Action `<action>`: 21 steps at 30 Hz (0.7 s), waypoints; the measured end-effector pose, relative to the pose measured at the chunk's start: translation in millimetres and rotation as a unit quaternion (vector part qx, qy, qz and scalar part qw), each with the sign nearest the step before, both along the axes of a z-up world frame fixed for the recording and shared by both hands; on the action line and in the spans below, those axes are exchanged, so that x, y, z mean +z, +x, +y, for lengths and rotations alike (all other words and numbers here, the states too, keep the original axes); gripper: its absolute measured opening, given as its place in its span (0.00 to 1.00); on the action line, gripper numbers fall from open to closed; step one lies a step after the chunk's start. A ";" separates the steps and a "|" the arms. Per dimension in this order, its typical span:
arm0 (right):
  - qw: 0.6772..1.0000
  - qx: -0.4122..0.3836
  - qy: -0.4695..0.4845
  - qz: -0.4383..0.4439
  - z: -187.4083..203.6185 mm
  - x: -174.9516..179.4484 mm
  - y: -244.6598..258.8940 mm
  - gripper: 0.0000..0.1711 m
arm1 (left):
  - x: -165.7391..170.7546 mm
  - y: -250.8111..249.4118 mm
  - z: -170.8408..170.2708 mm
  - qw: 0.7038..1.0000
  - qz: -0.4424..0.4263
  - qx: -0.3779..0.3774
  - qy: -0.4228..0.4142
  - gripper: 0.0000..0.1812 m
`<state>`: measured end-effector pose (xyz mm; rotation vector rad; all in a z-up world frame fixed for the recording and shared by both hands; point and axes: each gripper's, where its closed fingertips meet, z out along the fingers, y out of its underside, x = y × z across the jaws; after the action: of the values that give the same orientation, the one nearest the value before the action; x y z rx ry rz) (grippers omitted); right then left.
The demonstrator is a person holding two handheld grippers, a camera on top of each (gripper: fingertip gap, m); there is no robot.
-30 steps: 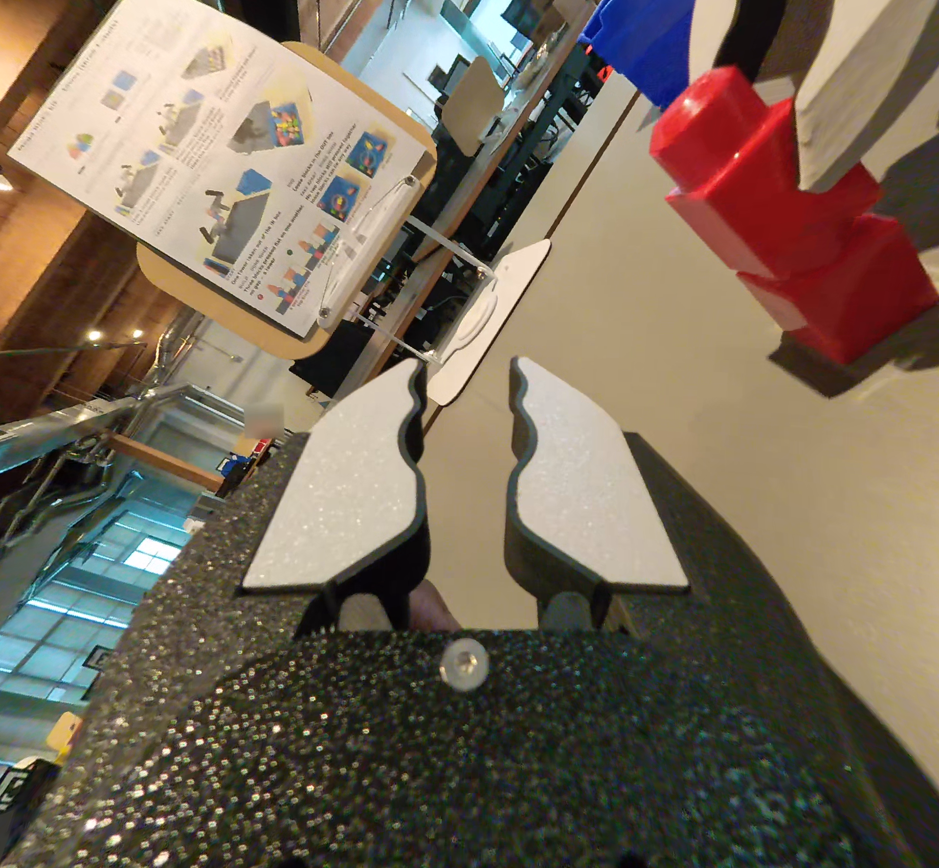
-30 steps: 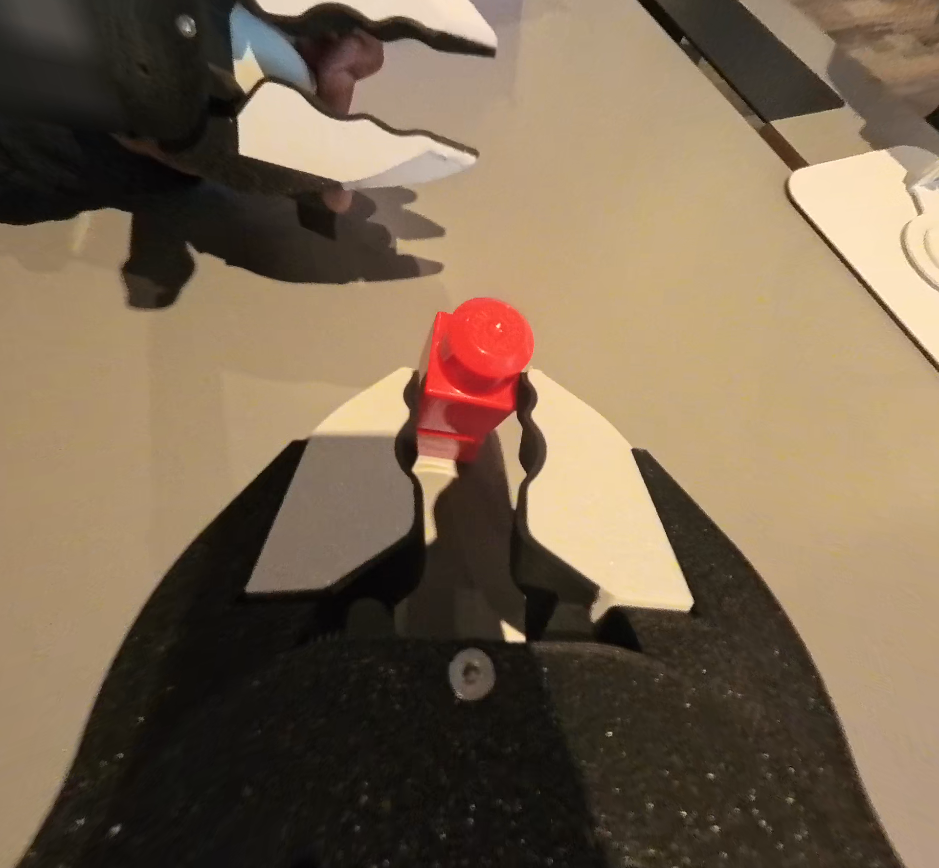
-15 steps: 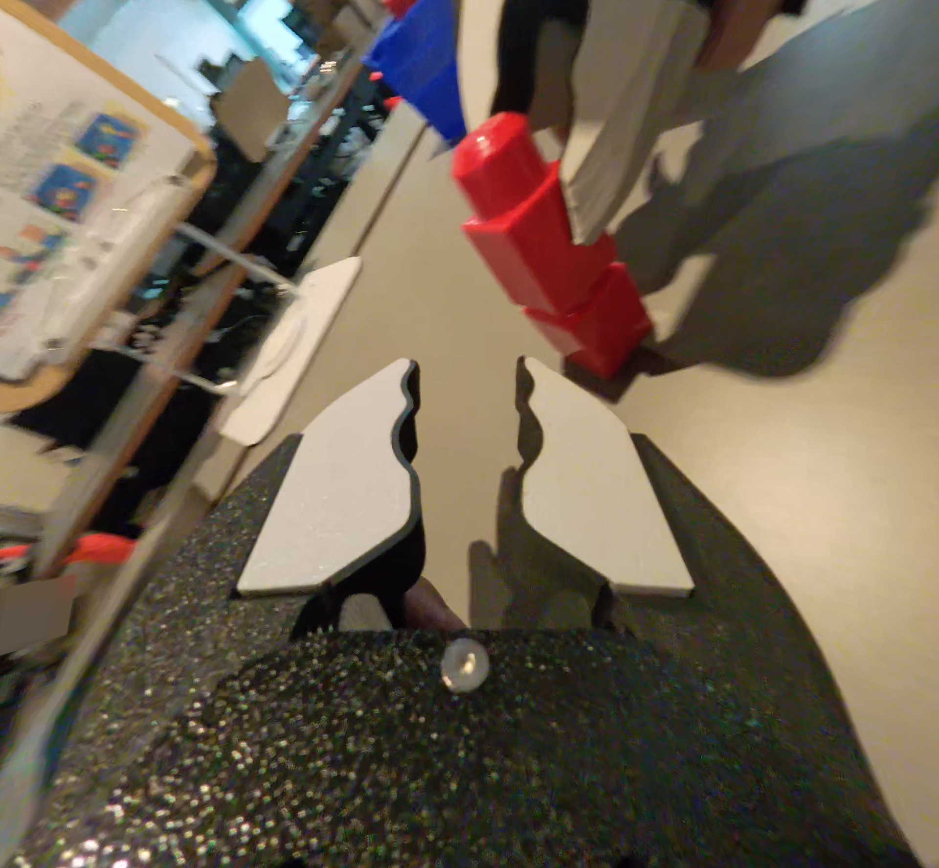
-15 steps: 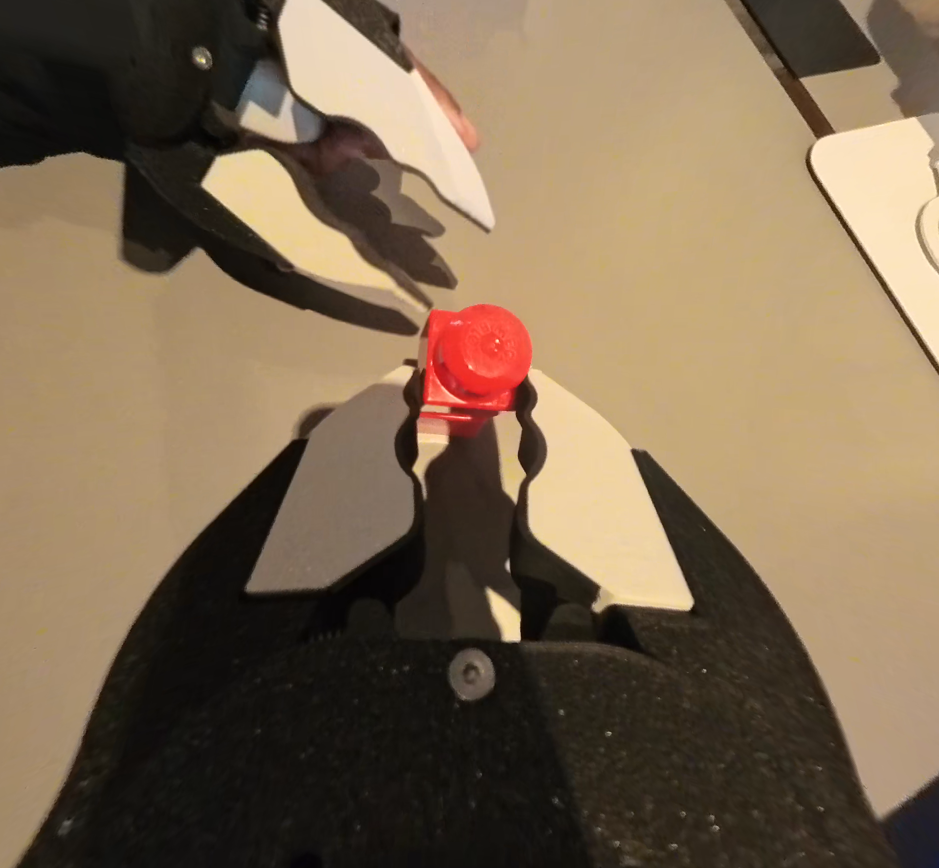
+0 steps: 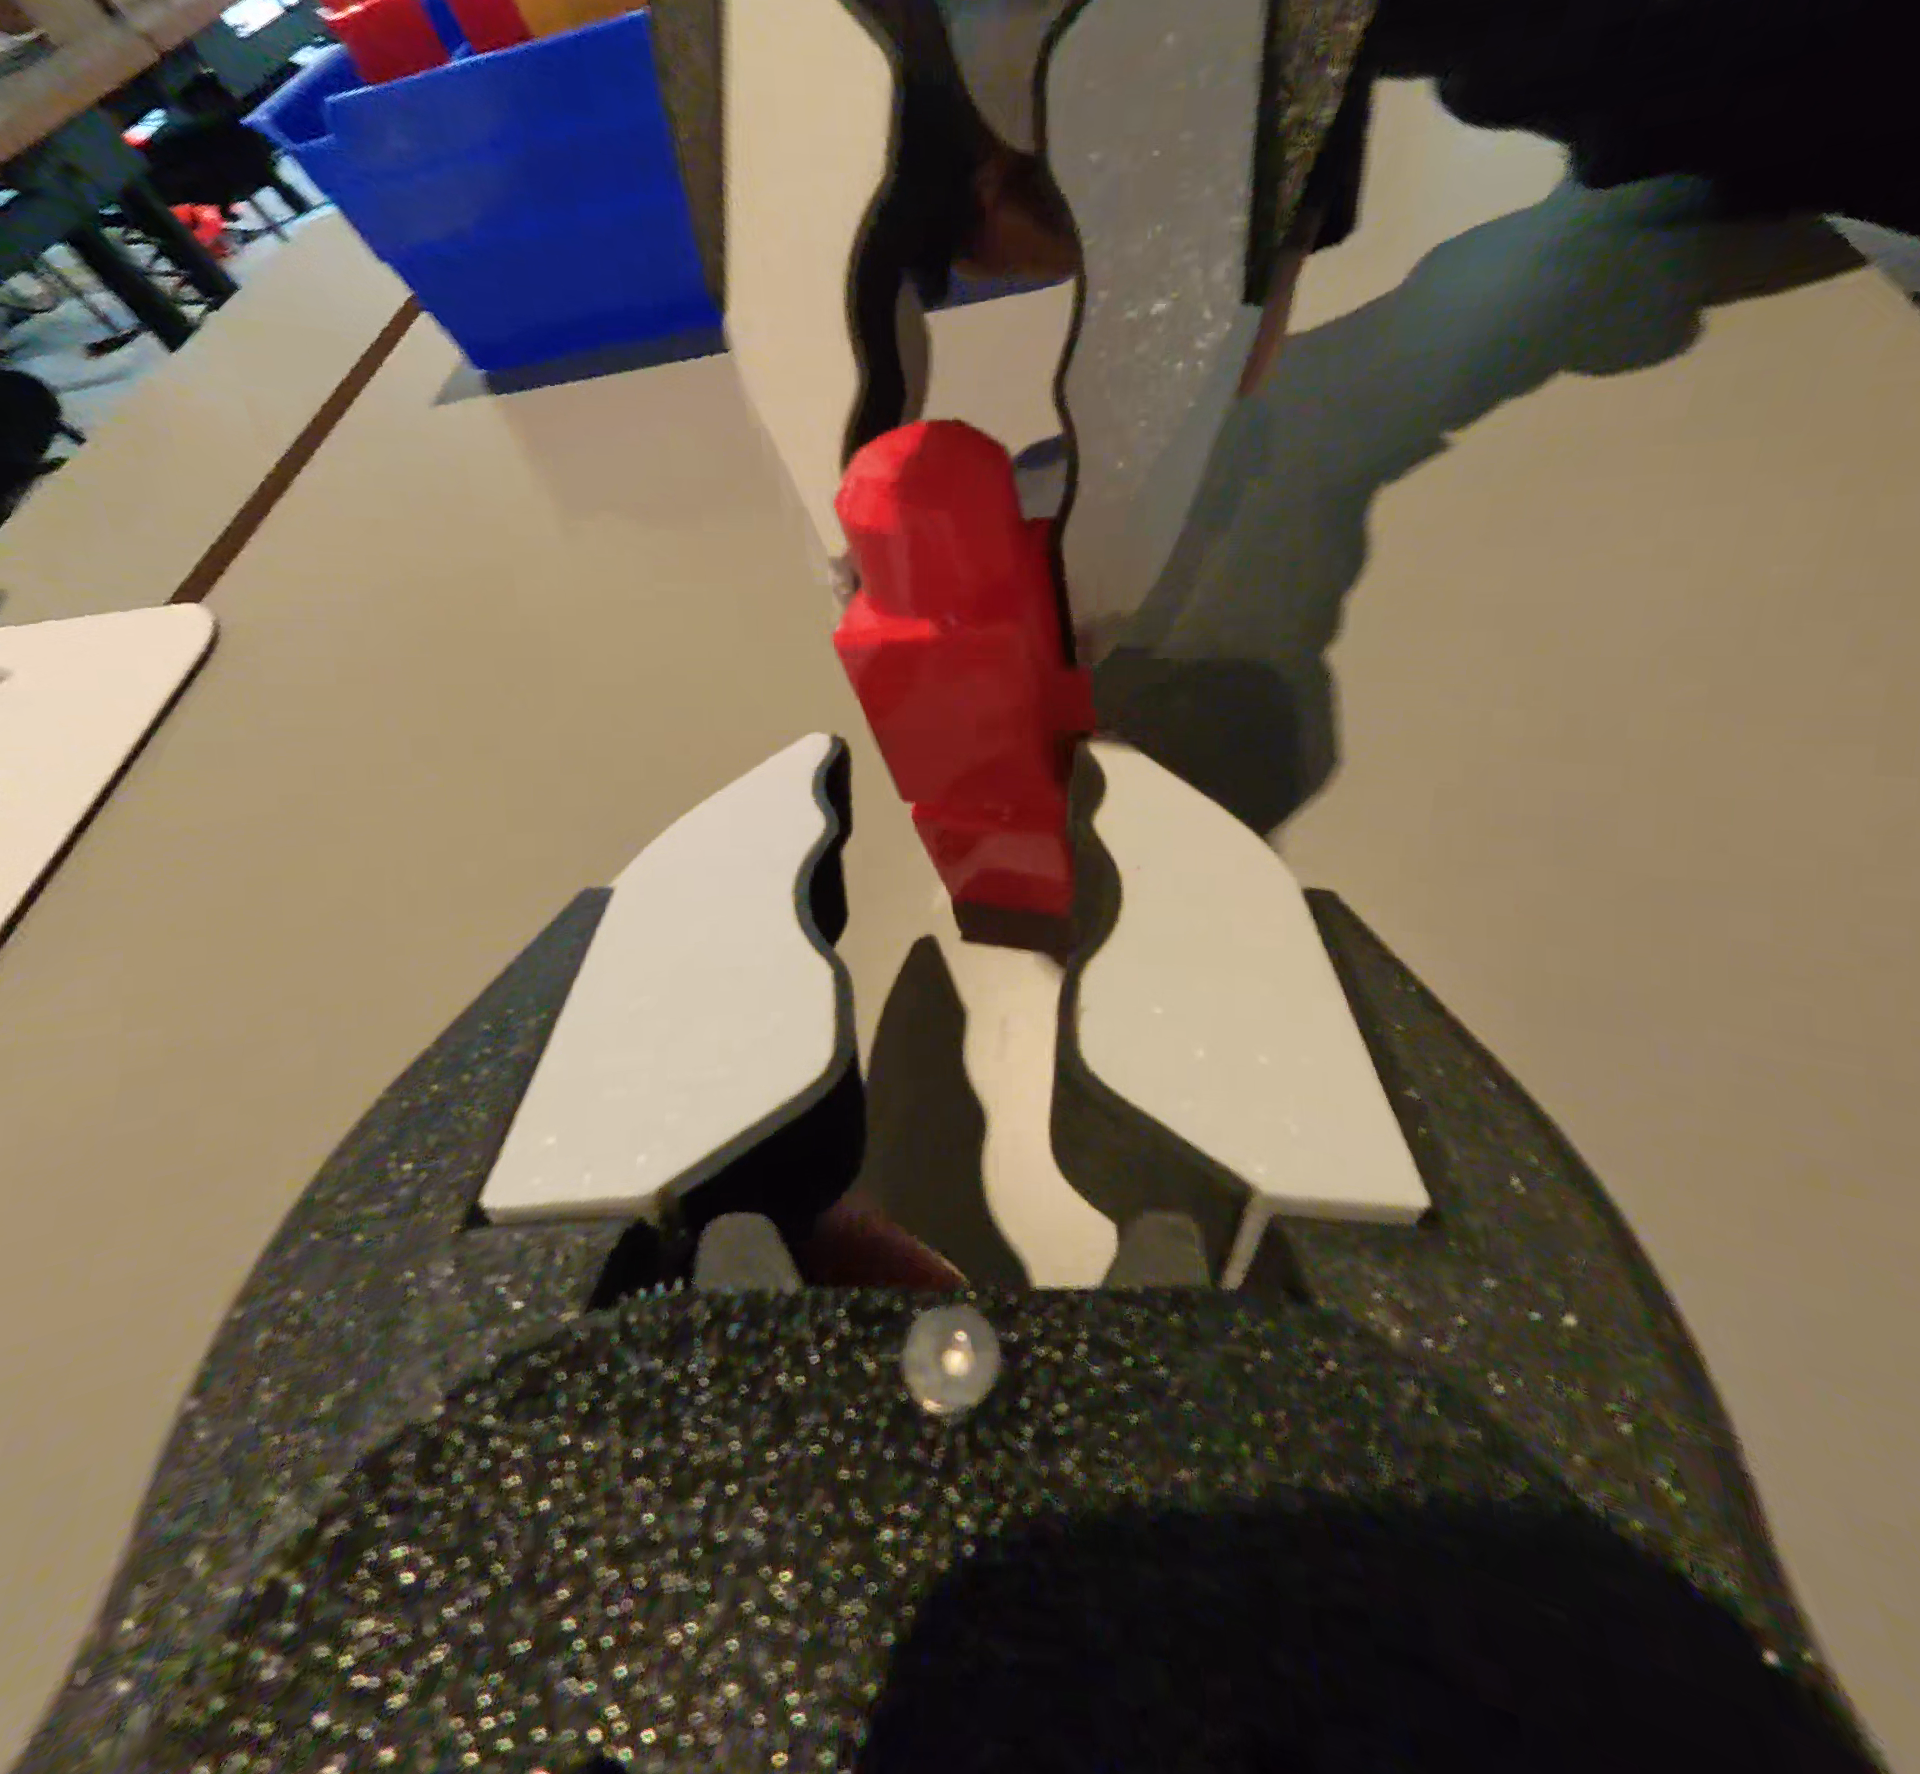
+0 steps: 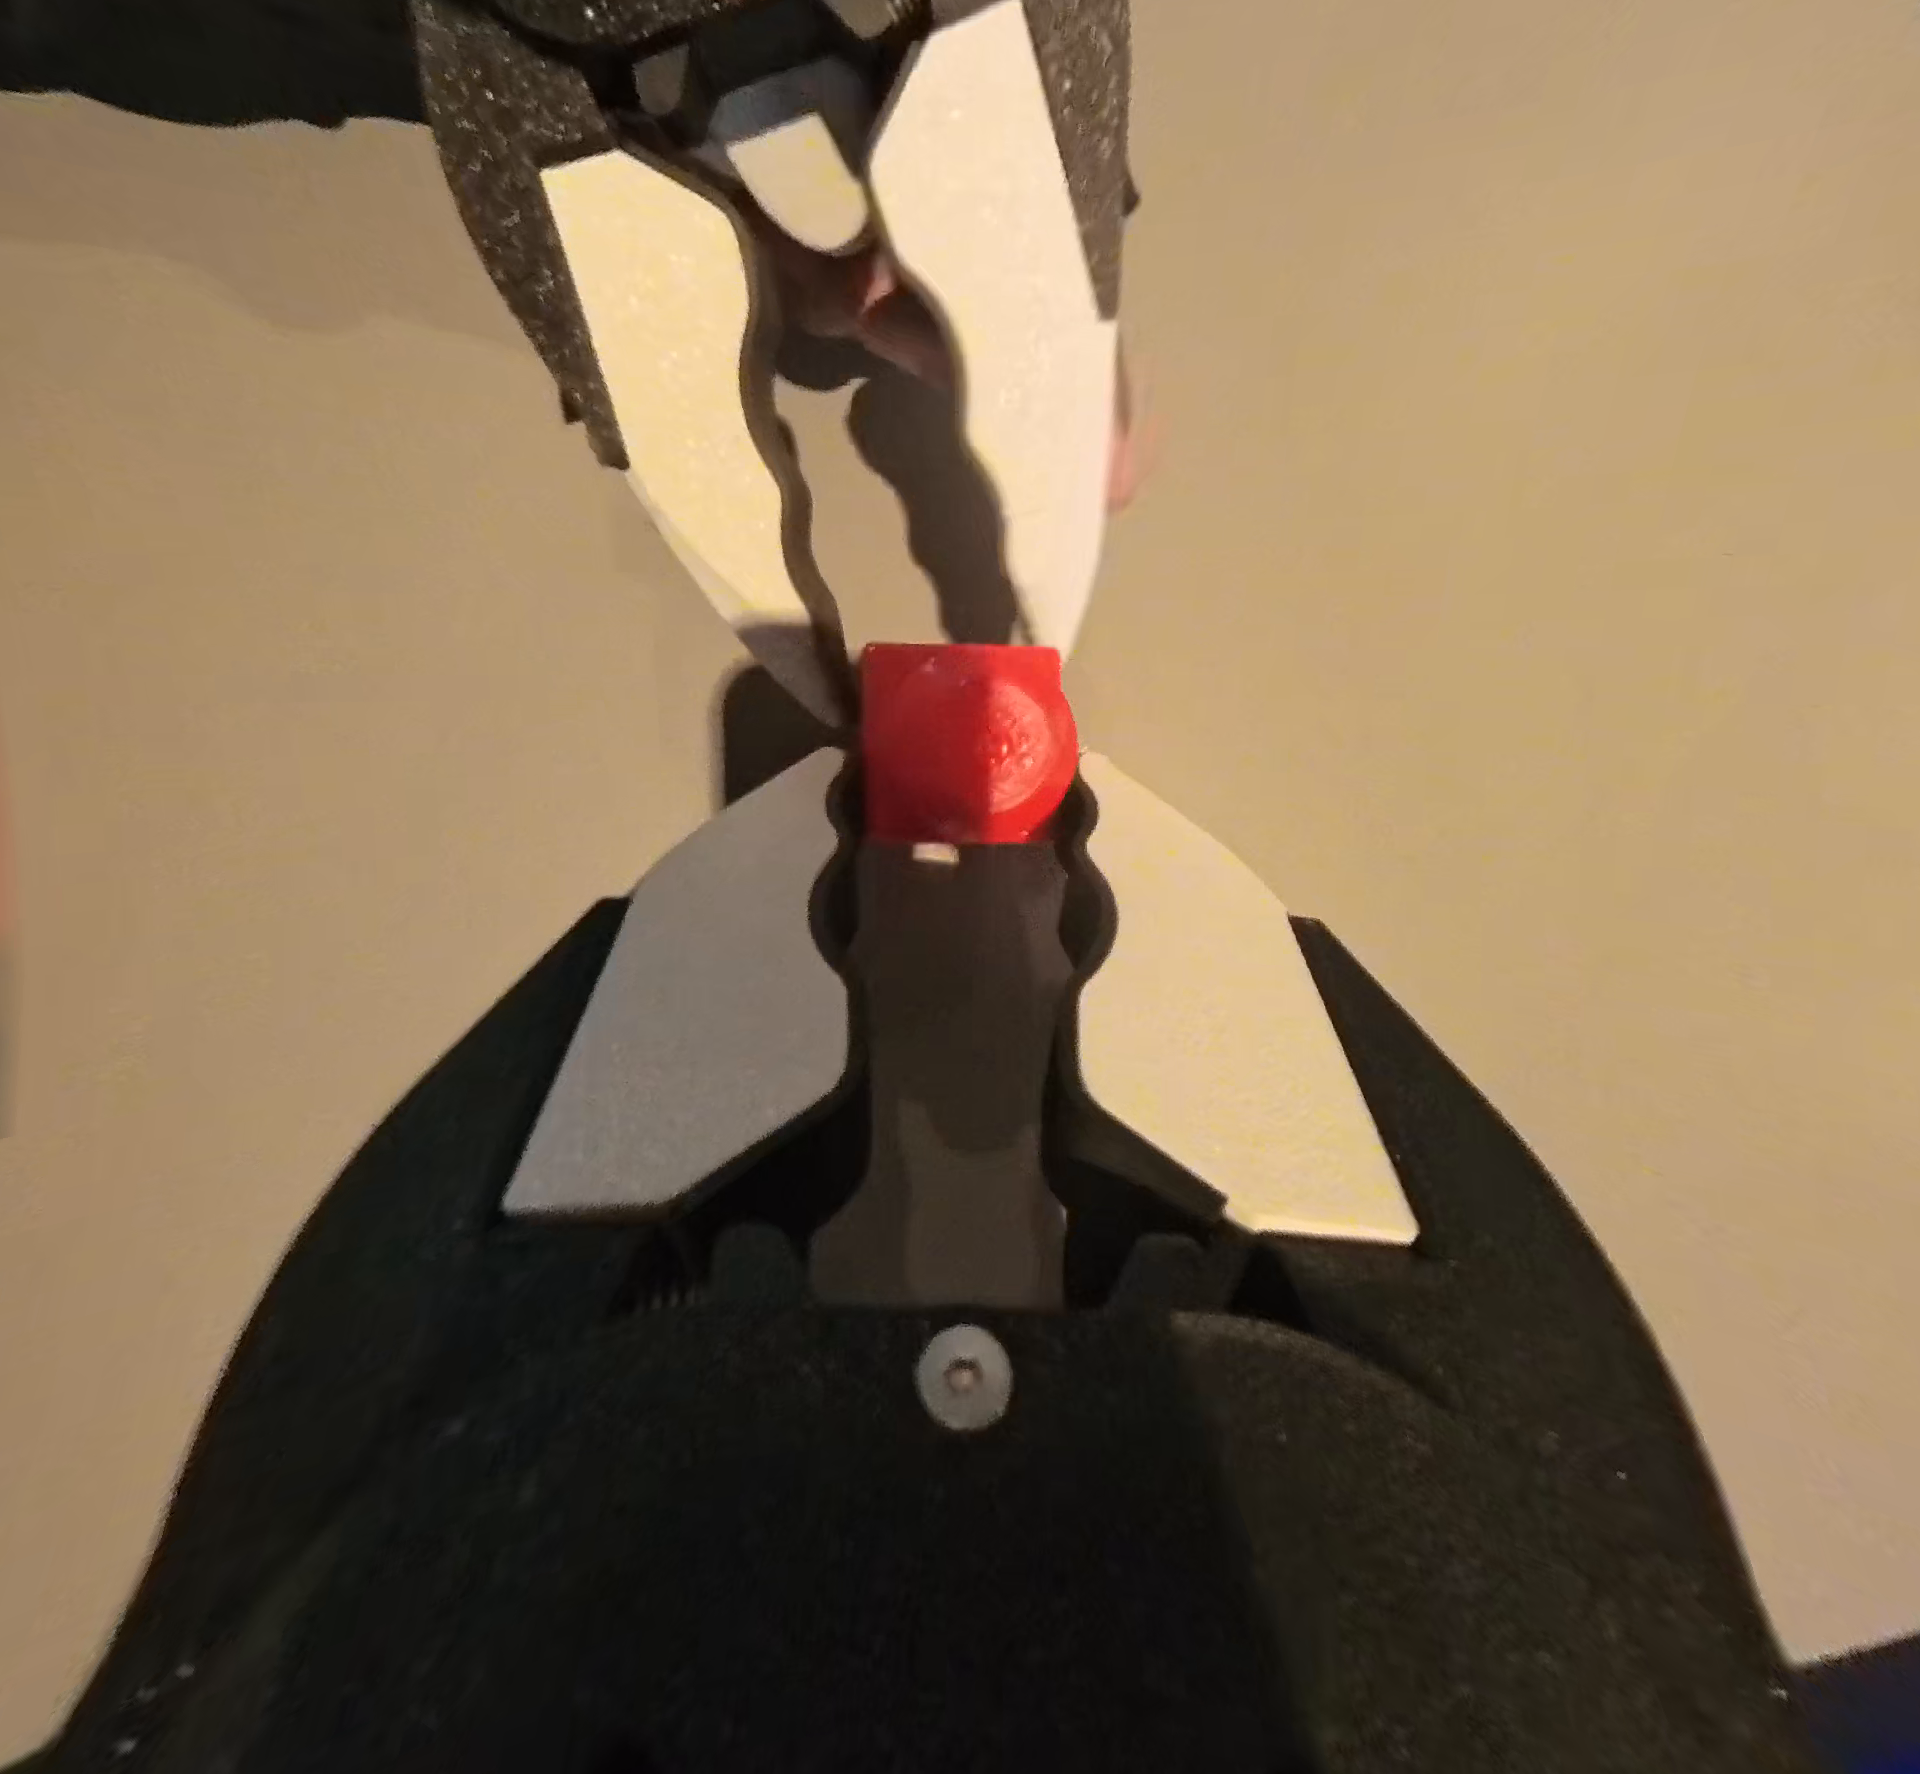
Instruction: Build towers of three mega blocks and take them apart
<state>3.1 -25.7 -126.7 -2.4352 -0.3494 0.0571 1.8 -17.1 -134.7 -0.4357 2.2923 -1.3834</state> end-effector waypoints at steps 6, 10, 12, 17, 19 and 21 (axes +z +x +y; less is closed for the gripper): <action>1.000 0.017 -0.023 0.009 -0.3 -0.9 -0.5 0.21 | -1.3 -2.5 -1.5 1.000 0.001 -0.012 0.001 0.19; 0.999 0.016 -0.023 0.018 -0.2 -1.4 -0.3 0.21 | -2.3 -2.2 -1.6 1.000 0.011 -0.014 -0.001 0.19; 0.999 0.015 -0.027 0.014 0.4 -1.5 -0.6 0.21 | -3.2 -2.1 -1.5 1.000 0.014 -0.013 0.001 0.19; 0.998 0.014 -0.055 -0.012 3.6 -5.2 -3.9 0.21 | -9.4 -1.1 0.1 1.000 0.017 -0.004 0.023 0.19; 0.998 0.011 -0.063 -0.014 3.1 -5.7 -3.8 0.21 | -9.5 -1.1 0.1 1.000 0.020 -0.005 0.023 0.19; 0.998 0.006 -0.058 -0.008 3.3 -5.8 -4.0 0.21 | -9.9 -1.2 0.0 0.999 0.023 -0.006 0.022 0.19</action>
<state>-0.9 -22.4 -132.4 -2.5491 -0.3785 0.0652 0.6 -17.1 -144.6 -0.4462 2.3613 -1.3384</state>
